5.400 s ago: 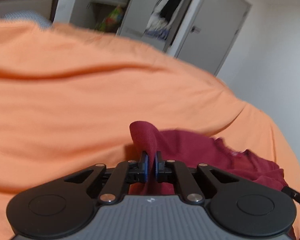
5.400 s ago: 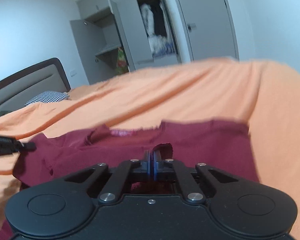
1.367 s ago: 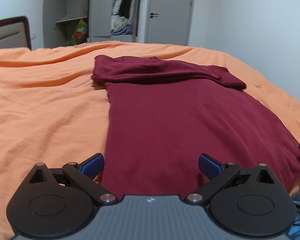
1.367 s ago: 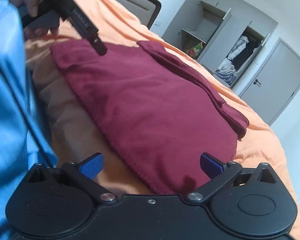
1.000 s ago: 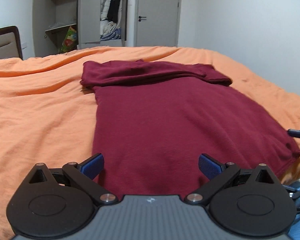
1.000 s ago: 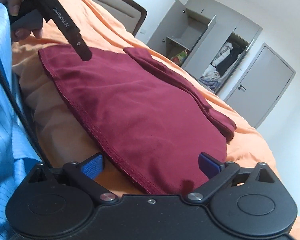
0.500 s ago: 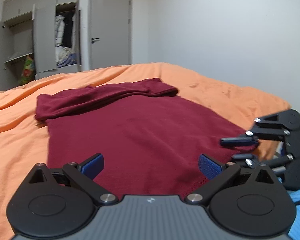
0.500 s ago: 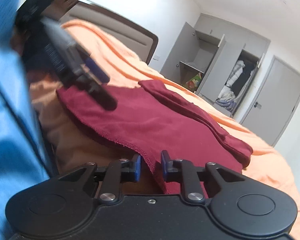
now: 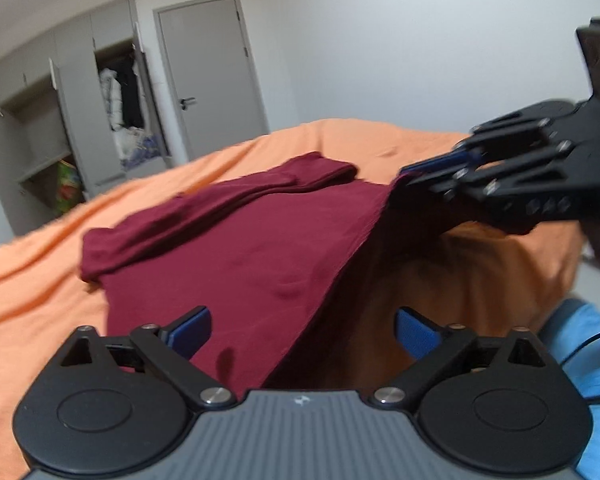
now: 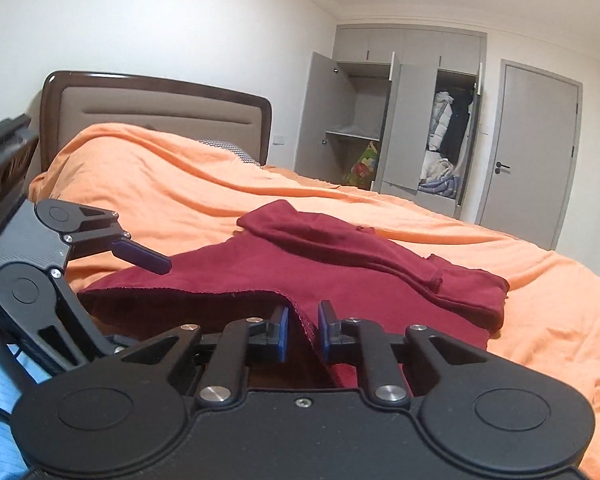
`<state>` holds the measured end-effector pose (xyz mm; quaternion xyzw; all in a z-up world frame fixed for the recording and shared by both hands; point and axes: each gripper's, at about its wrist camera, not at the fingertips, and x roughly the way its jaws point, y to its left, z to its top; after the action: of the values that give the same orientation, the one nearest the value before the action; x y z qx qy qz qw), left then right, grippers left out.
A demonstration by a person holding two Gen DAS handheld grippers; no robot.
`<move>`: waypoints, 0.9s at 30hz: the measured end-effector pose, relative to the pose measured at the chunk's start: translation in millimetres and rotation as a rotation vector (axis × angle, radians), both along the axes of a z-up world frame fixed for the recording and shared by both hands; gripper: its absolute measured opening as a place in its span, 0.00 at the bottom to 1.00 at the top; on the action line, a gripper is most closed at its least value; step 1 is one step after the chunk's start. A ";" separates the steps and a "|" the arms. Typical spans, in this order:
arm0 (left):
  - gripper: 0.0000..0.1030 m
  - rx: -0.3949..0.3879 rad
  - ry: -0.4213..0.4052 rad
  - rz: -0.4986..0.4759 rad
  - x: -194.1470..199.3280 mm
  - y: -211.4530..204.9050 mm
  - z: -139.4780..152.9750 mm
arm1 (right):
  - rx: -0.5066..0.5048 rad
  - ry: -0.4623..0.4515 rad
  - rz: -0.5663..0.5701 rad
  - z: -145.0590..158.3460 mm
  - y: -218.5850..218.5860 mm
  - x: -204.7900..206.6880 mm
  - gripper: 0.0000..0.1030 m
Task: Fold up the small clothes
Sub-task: 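Grasp the shirt hem with the right gripper while the left gripper grasps the hem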
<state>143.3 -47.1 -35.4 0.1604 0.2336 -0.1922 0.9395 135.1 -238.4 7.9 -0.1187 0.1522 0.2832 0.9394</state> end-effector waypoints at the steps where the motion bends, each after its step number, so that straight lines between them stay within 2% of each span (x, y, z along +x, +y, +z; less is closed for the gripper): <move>1: 0.92 0.012 -0.002 0.009 1.3 1.0 -0.4 | 0.007 0.002 -0.003 0.7 -1.4 0.1 0.16; 4: 0.83 0.054 0.005 0.028 4.2 5.1 -2.5 | 0.029 0.012 -0.014 2.8 -5.0 -0.7 0.16; 9: 0.81 0.165 -0.018 0.051 -7.3 14.3 -9.2 | 0.028 0.018 -0.022 1.0 -6.4 -1.3 0.16; 11: 0.71 0.218 -0.034 0.074 -12.2 17.7 -13.7 | 0.021 0.034 -0.023 -2.6 -7.5 -1.3 0.16; 13: 0.68 0.245 -0.031 0.097 -12.5 20.3 -16.6 | 0.012 0.049 -0.021 -6.1 -7.8 1.2 0.16; 15: 0.67 0.229 -0.025 0.109 -12.0 24.7 -15.5 | 0.003 0.067 -0.012 -9.8 -9.1 -0.8 0.21; 17: 0.65 0.207 -0.024 0.112 -9.8 25.5 -11.9 | -0.002 0.090 0.008 -12.8 -11.9 -5.0 0.33; 18: 0.63 0.200 -0.030 0.110 -8.8 25.0 -9.5 | -0.012 0.097 0.017 -15.0 -12.7 -8.2 0.35; 22: 0.31 0.146 -0.038 0.098 -7.0 29.4 0.0 | -0.072 0.140 0.049 -24.0 -17.1 -22.0 0.55; 23: 0.26 0.126 -0.028 0.097 -4.9 30.2 2.1 | -0.075 0.151 0.055 -26.0 -18.1 -25.3 0.57; 27: 0.17 0.080 -0.001 0.092 1.2 32.2 8.4 | -0.108 0.155 0.057 -33.3 -17.0 -36.6 0.66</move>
<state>144.4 -14.9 -27.0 0.1871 0.2477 -0.1394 0.9403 98.5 -255.4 -25.3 -0.1513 0.2361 0.3093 0.9087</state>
